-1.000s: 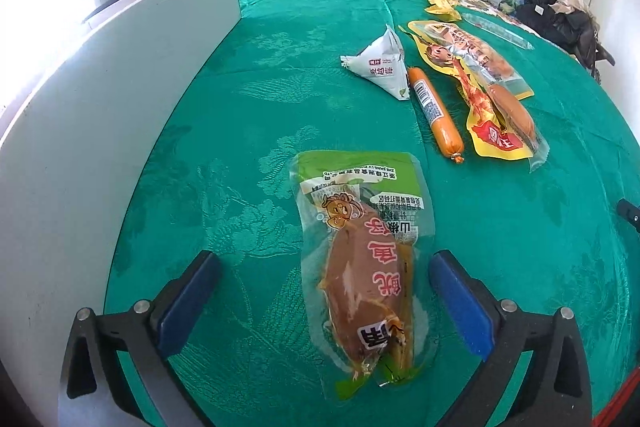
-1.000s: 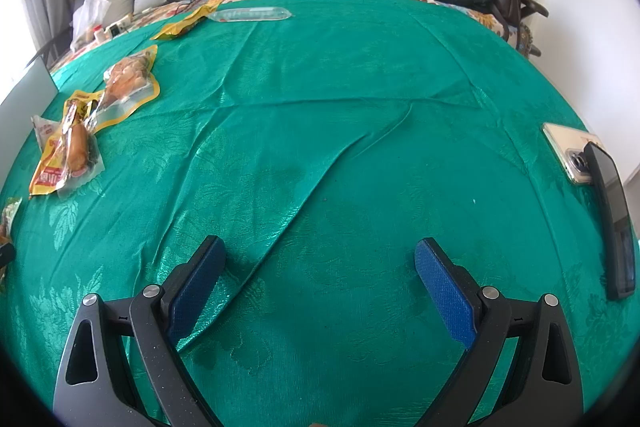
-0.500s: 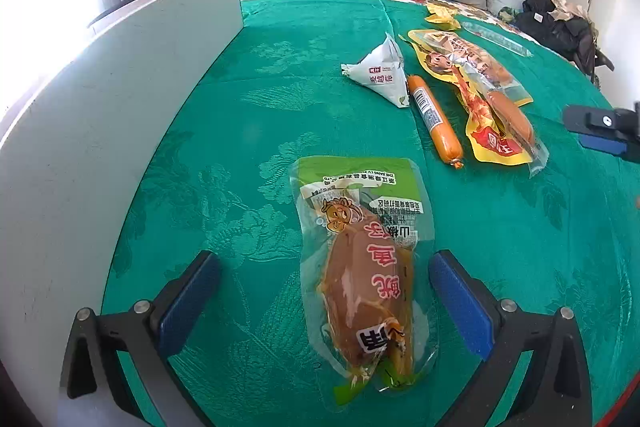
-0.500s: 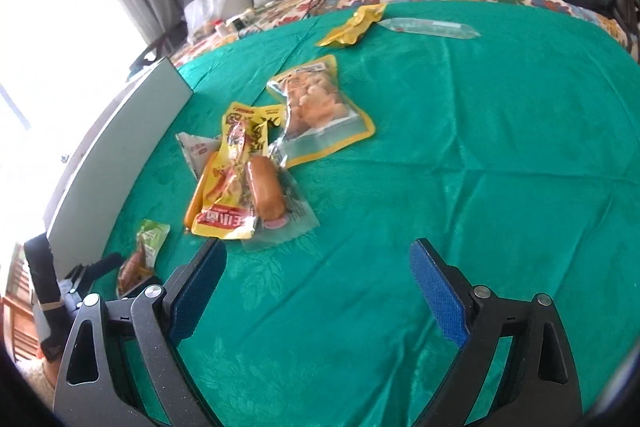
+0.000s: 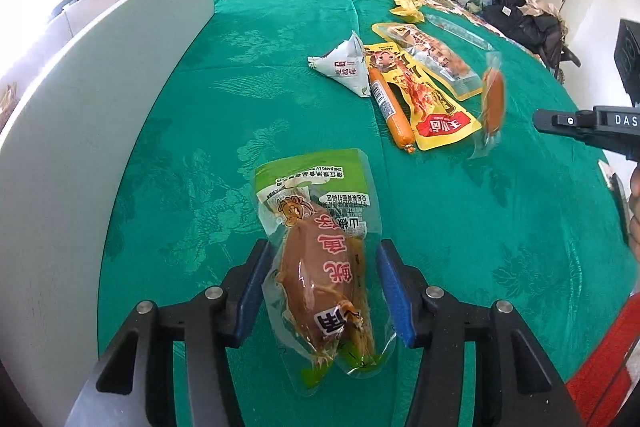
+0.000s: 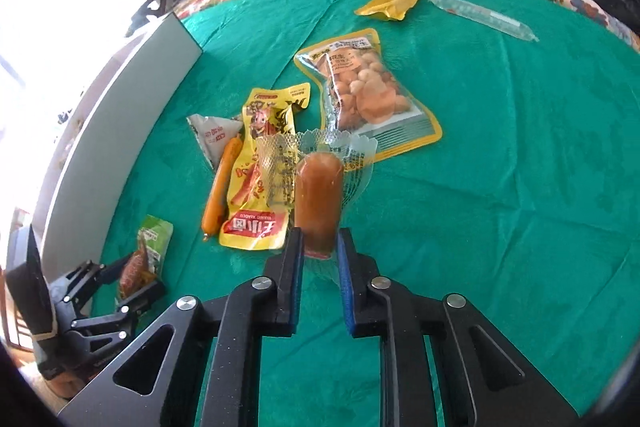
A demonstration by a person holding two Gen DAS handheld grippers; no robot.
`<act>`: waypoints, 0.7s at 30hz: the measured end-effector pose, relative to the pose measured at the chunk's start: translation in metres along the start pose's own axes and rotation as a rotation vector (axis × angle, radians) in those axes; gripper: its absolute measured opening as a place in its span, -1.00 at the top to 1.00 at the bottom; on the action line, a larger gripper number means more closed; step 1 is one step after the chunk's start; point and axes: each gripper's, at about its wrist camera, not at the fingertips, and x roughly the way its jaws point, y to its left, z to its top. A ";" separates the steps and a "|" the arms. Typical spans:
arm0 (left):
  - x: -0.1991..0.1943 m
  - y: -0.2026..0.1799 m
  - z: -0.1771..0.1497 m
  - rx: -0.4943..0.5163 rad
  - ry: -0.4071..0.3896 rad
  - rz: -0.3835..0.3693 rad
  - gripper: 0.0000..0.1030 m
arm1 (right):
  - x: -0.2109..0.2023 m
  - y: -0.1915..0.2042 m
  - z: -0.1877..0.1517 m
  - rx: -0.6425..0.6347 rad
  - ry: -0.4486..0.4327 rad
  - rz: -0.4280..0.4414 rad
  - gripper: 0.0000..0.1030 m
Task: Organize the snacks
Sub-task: 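Hold the egg pack in the left gripper while the right gripper grasps a clear sausage pack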
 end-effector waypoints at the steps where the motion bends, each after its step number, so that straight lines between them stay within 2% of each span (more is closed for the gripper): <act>1: -0.005 0.002 -0.003 -0.013 -0.001 -0.019 -0.02 | -0.009 -0.007 -0.007 0.032 -0.013 0.023 0.93; 4: -0.016 0.005 -0.012 -0.030 0.004 -0.043 -0.02 | -0.018 -0.016 -0.025 0.061 -0.020 -0.021 0.93; 7: -0.023 0.010 -0.022 -0.075 0.006 -0.072 -0.02 | -0.019 -0.006 -0.028 0.041 -0.048 -0.058 0.73; 8: -0.026 0.011 -0.025 -0.090 0.006 -0.085 -0.02 | -0.018 0.000 -0.027 0.034 -0.051 -0.049 0.32; 9: -0.029 0.012 -0.027 -0.101 0.005 -0.095 -0.02 | -0.017 0.010 -0.024 0.017 -0.061 -0.036 -0.19; 10: -0.031 0.012 -0.030 -0.104 0.001 -0.101 -0.02 | -0.015 0.021 -0.021 -0.016 -0.077 -0.031 -0.28; 15: -0.039 0.017 -0.041 -0.103 -0.018 -0.104 -0.02 | 0.015 0.090 -0.001 -0.238 -0.050 -0.051 -0.27; 18: -0.036 0.024 -0.044 -0.123 -0.010 -0.104 -0.02 | 0.049 0.123 0.009 -0.341 -0.021 -0.119 -0.23; 20: -0.035 0.027 -0.044 -0.129 -0.004 -0.104 -0.02 | 0.079 0.136 0.012 -0.408 0.042 -0.188 -0.25; 21: -0.035 0.028 -0.045 -0.130 -0.006 -0.108 -0.02 | 0.094 0.136 0.011 -0.431 0.101 -0.216 -0.09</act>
